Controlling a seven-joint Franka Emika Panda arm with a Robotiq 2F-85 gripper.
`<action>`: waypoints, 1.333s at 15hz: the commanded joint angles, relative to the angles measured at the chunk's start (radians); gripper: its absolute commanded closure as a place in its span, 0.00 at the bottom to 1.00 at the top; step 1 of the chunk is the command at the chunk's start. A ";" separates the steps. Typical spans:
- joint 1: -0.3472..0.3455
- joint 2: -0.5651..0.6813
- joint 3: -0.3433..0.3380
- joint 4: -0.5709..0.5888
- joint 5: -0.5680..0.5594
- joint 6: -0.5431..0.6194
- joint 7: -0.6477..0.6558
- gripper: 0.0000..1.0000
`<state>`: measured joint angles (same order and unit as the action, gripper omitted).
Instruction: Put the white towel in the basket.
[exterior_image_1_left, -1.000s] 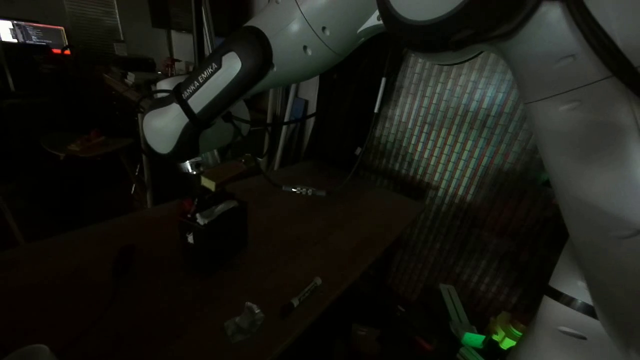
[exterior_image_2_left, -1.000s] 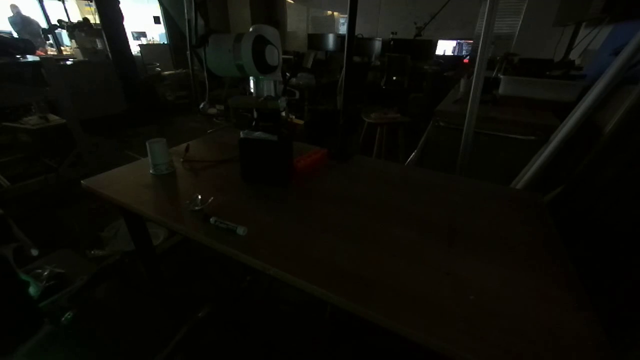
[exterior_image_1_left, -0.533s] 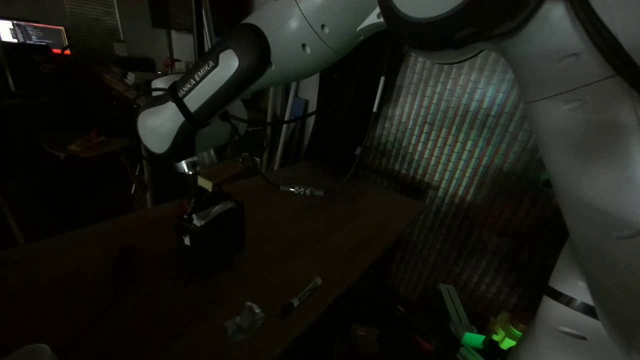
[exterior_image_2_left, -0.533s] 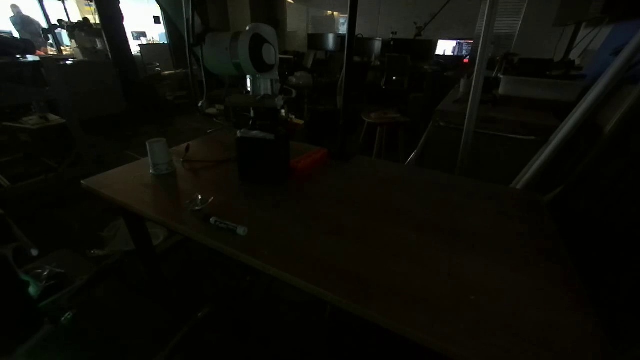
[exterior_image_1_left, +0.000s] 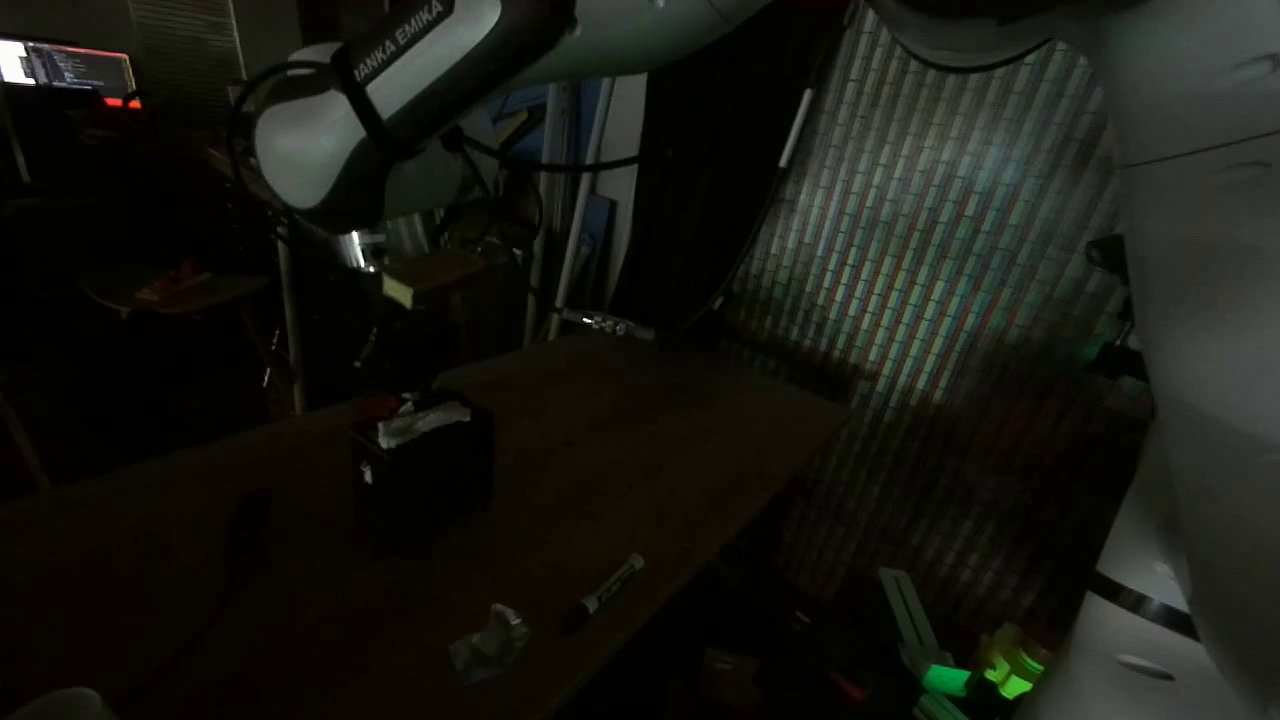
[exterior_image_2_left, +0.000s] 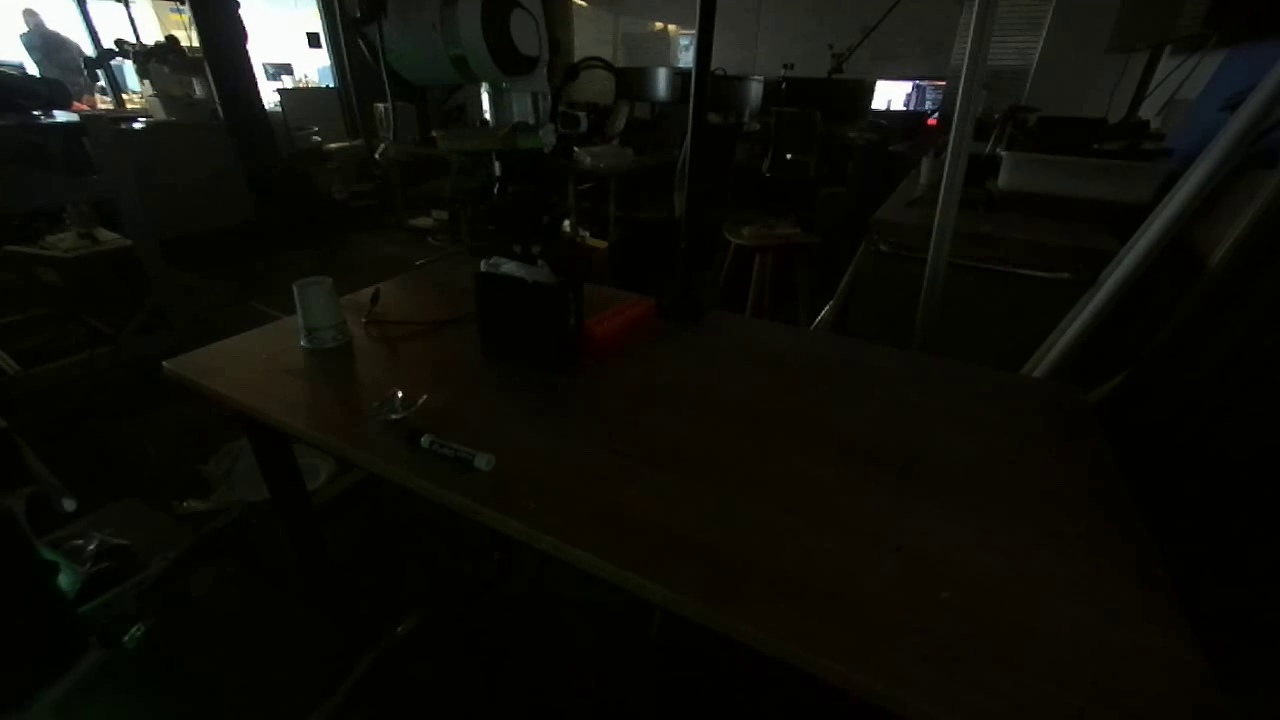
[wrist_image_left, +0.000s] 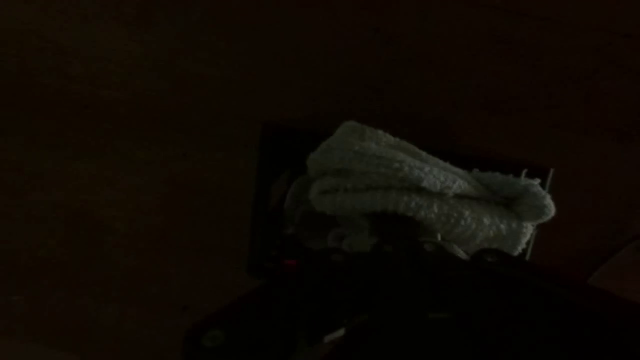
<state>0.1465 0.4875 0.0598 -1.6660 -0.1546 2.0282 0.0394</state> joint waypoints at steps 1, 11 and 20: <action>0.008 -0.091 -0.012 -0.041 -0.021 -0.034 0.036 1.00; 0.011 -0.102 0.015 -0.035 0.003 -0.069 0.029 1.00; 0.013 -0.054 0.030 -0.015 0.026 -0.079 0.009 1.00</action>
<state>0.1651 0.4216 0.0856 -1.7000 -0.1504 1.9624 0.0599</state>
